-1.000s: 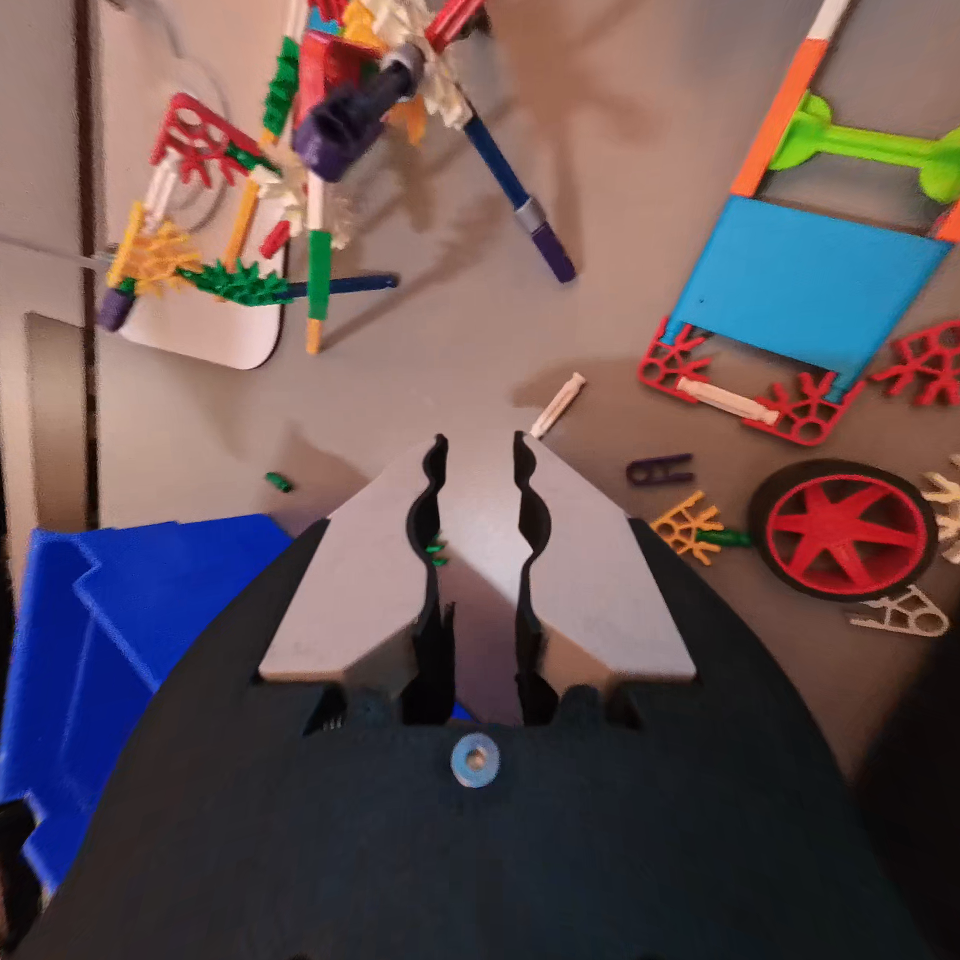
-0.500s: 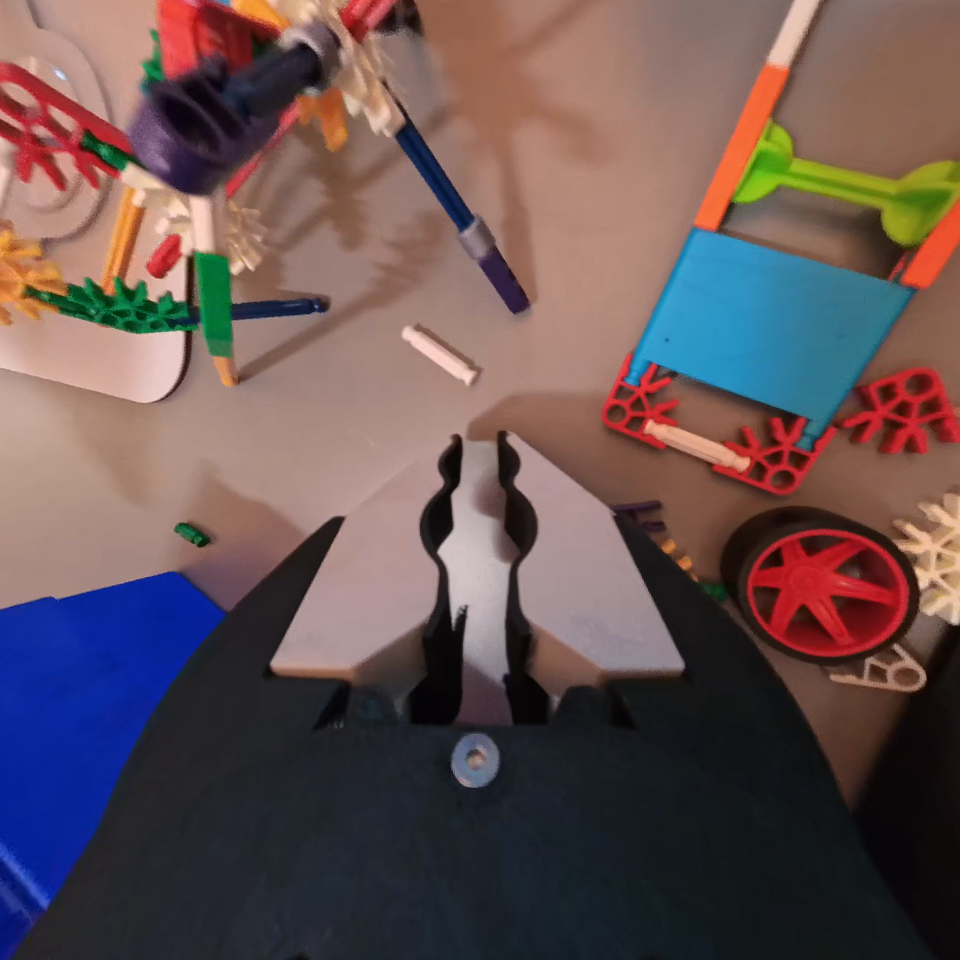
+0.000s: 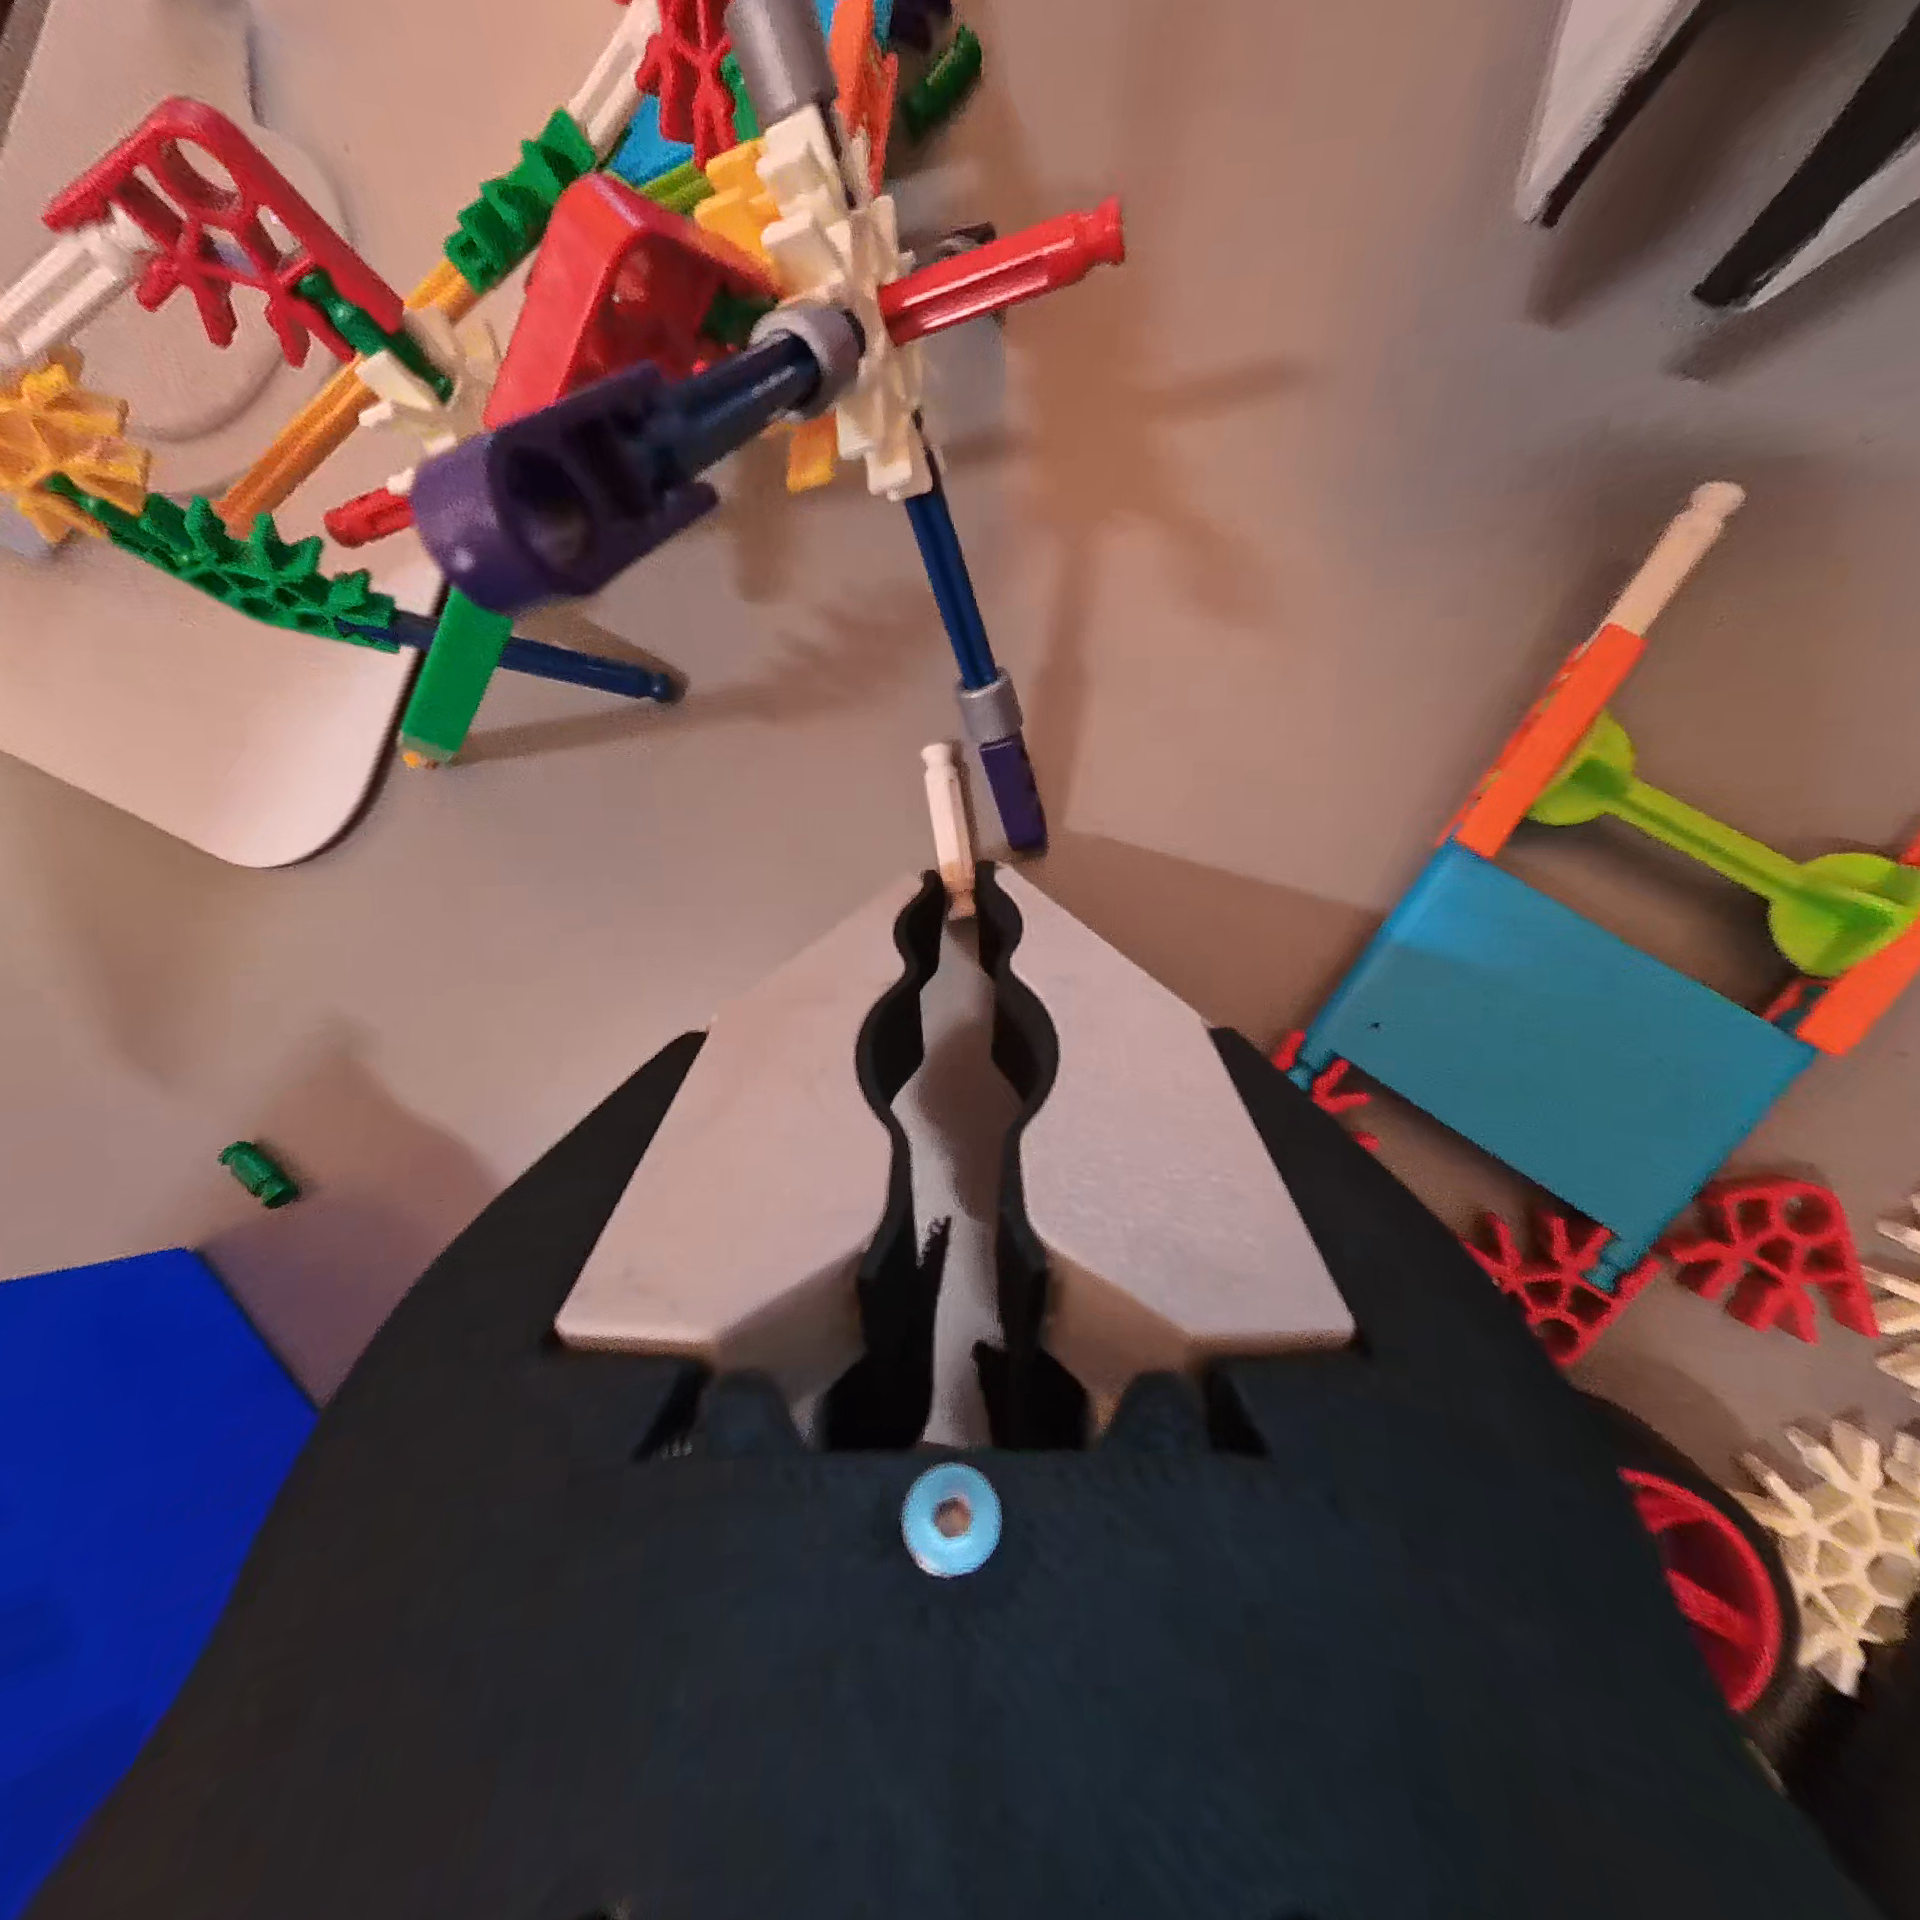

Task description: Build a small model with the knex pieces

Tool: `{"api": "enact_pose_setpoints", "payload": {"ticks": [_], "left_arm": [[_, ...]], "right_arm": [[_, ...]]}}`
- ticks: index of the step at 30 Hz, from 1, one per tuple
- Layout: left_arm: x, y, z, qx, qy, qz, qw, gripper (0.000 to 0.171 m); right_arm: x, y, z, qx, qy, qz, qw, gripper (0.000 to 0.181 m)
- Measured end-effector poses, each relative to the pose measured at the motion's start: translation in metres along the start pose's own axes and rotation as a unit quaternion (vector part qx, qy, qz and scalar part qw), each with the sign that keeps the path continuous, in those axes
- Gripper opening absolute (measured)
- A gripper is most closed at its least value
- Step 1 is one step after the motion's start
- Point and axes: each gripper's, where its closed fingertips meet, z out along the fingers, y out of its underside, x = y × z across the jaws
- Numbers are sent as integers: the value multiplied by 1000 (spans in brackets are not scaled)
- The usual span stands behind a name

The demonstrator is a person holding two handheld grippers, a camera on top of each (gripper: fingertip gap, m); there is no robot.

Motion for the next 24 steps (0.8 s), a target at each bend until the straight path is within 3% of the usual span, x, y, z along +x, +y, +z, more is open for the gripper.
{"api": "enact_pose_setpoints", "payload": {"ticks": [8,11,18,24], "left_arm": [[-5,-5,-21,23,-16,18,999,3],[25,-15,-39,49,35,81,995,4],[88,-53,-41,82,47,199,975,4],[104,-72,-43,113,54,204,971,3]], "right_arm": [[4,-1,-6,6,11,1,1000,20],[1,-12,-10,21,16,-9,1000,21],[-16,-31,-3,16,23,-55,998,28],[-28,-25,8,-5,-3,-68,998,3]]}}
